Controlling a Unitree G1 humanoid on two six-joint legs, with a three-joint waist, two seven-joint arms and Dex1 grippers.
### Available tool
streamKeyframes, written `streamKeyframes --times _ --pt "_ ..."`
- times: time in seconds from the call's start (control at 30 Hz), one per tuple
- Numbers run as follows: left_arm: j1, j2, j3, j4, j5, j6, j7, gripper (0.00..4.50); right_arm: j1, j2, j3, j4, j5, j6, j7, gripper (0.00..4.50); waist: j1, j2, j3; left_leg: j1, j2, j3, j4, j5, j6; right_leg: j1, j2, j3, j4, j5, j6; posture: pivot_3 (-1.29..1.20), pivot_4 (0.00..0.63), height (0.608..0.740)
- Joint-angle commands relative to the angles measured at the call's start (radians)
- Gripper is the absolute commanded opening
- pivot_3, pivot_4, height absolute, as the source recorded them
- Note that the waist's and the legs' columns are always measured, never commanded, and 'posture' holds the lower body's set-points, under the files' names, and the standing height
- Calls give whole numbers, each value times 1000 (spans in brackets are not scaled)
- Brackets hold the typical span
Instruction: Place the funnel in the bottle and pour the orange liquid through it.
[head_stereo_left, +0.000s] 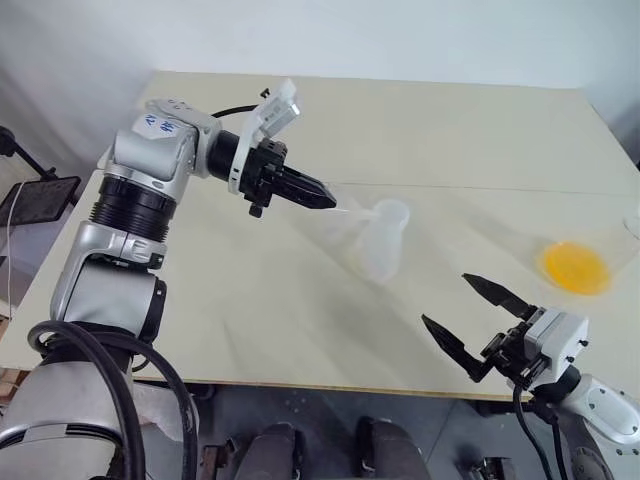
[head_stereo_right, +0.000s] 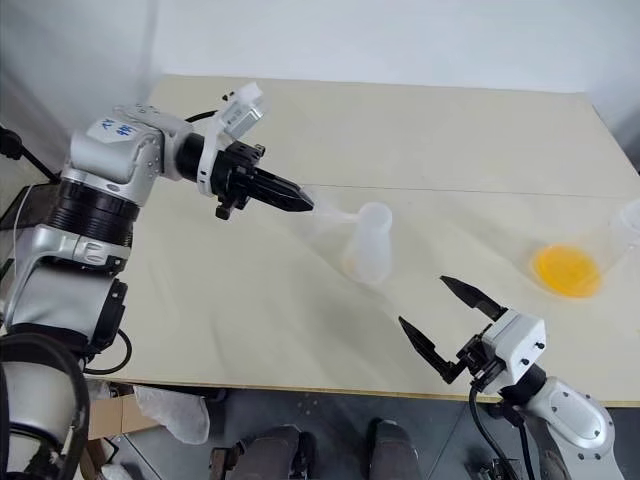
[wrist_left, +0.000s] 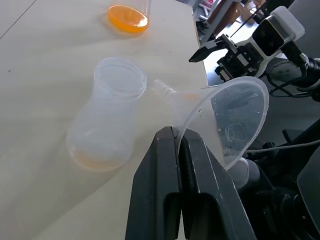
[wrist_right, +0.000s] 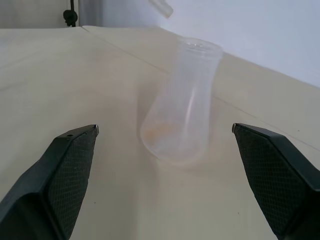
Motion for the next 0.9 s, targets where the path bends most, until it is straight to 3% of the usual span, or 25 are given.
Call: streamKeyframes --times 0.03,0.27,0.9 --pt "-65 -36 18 46 22 -25 10 26 6 16 7 -44 -6 -28 -23 4500 0 0 0 0 0 0 0 0 0 0 0 0 0 0 0 0 150 740" --pt "-129 -123 37 202 72 -99 49 26 24 45 27 -52 -33 -53 -49 4500 -2 0 0 0 0 0 0 0 0 0 0 -2 0 0 0 0 150 740" --pt "-256 -228 20 441 226 -167 16 26 39 69 60 -61 -62 -76 -92 4500 -2 0 0 0 0 1 0 0 0 0 1 -2 1 0 1 0 150 740"
